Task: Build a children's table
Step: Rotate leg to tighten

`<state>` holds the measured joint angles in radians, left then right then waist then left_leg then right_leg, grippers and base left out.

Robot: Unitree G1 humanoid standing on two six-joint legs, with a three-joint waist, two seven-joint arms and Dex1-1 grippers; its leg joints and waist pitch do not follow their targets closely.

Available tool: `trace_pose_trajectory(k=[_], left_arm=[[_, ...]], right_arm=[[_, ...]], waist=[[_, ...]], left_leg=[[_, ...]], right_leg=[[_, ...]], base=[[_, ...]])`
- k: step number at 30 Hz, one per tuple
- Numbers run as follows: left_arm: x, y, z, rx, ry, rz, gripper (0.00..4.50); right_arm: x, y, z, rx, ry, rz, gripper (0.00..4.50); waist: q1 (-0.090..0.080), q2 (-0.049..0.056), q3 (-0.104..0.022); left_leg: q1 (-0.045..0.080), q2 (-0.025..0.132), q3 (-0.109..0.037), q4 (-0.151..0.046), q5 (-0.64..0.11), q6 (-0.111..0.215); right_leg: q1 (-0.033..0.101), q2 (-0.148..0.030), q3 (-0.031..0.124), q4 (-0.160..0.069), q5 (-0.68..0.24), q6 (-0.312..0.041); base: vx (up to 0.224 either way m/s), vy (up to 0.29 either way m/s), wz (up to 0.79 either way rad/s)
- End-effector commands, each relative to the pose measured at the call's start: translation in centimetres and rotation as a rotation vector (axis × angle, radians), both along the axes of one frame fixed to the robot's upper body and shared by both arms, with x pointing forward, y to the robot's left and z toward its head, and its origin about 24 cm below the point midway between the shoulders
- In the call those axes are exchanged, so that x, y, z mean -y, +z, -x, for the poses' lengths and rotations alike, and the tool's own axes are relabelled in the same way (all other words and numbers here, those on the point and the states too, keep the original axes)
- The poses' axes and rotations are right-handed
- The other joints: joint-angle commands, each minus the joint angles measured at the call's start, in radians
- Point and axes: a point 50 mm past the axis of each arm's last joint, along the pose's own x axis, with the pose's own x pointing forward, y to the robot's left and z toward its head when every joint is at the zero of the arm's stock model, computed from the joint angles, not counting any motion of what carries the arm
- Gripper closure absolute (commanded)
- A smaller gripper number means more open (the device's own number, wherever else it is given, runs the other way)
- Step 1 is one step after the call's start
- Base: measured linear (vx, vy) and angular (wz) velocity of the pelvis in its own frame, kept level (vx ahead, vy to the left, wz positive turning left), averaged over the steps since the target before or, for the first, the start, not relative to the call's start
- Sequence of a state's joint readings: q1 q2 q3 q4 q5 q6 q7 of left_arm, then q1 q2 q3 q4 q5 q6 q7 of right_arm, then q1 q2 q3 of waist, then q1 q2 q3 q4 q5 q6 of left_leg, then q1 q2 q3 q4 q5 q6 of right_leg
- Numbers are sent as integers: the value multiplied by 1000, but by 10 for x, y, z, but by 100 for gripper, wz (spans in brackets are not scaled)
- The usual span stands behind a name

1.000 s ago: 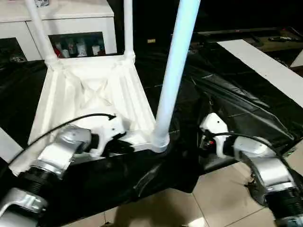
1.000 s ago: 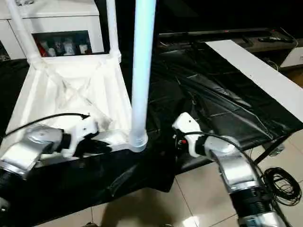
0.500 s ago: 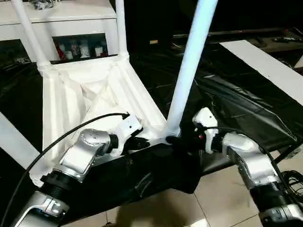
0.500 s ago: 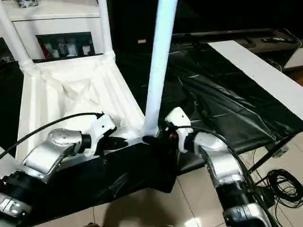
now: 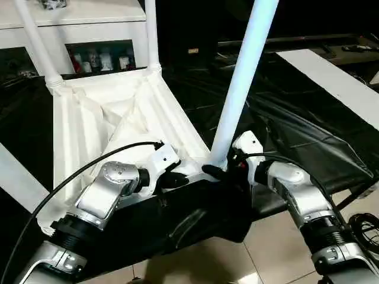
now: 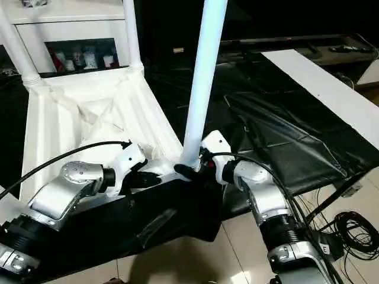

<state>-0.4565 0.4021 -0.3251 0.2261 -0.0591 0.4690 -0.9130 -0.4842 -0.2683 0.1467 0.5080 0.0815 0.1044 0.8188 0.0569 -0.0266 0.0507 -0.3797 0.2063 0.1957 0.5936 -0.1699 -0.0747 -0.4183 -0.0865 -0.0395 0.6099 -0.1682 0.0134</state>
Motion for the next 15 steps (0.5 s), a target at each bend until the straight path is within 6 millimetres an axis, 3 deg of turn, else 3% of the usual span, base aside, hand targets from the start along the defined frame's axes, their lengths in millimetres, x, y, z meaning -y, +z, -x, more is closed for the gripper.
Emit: trace_pose_trajectory(k=[1,15], left_arm=[[0,-10,7,-46,-8,-15,450],[-3,-10,8,-48,-10,-14,450]], right_arm=[[0,5,-4,19,14,-4,53],[1,4,-5,24,6,-32,163]], waist=[[-3,-5,-46],[-7,-4,-42]], left_leg=[[15,17,-13,-82,-338,7],[14,19,-14,-87,-358,6]], right_leg=[[32,-38,29,-89,-403,-151],[29,-39,29,-93,-423,-148]], base=[[0,0,0],[0,0,0]])
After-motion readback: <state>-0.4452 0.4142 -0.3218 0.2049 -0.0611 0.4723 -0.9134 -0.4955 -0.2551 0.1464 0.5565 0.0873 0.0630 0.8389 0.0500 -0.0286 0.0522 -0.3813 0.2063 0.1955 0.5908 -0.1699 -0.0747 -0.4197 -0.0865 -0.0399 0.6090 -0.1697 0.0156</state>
